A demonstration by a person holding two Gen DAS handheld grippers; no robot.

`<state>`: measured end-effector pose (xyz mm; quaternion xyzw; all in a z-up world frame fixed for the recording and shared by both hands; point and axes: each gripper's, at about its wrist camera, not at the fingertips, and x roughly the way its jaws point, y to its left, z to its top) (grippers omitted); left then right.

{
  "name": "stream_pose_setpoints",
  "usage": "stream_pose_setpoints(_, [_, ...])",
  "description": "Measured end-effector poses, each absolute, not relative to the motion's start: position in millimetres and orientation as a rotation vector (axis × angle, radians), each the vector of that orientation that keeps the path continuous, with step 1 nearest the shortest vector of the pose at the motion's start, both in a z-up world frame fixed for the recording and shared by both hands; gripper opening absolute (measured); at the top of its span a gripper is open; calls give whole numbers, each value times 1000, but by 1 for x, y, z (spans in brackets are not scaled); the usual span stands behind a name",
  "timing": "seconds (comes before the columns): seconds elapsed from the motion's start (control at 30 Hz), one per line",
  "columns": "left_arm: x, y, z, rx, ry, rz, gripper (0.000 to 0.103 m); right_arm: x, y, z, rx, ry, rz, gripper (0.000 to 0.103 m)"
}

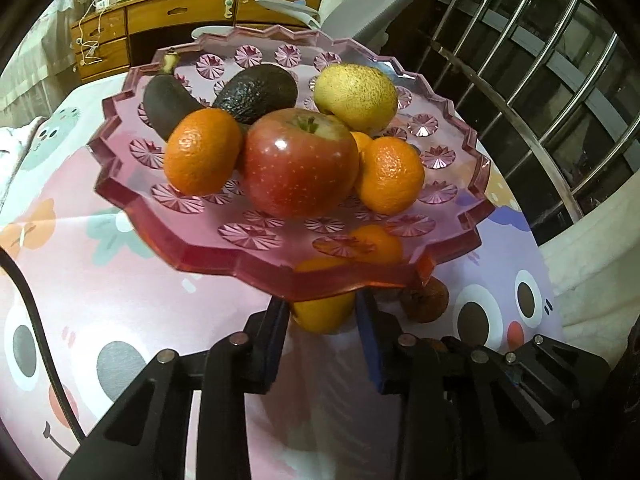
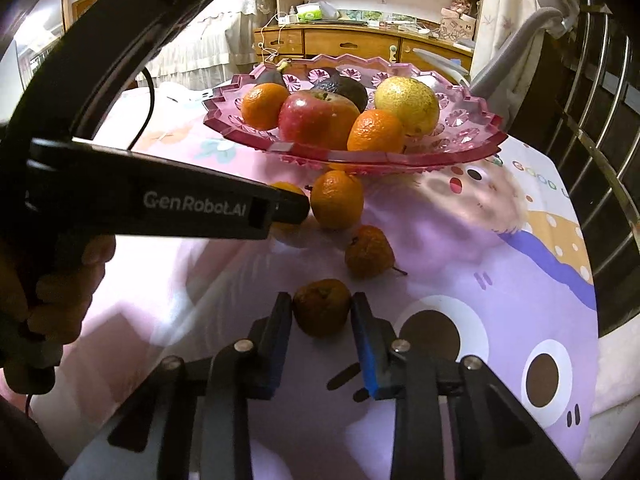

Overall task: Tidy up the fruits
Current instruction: 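Grasp a brown wrinkled fruit with the right tool while the left tool grasps a mandarin, then lower the brown fruit and mandarin into the pink bowl and open both tools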

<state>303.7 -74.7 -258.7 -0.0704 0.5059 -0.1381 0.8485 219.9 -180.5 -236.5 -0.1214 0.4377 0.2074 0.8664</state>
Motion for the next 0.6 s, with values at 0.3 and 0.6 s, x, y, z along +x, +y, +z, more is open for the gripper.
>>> stream_pose_setpoints(0.3, [287,-59,-253,-142,1071,-275,32,214,-173,-234,-263,934,442,29])
stream_pose_setpoints(0.6, [274,-13,-244,-149,1062,-162,32,215,-157,-215,-266,904,487,29])
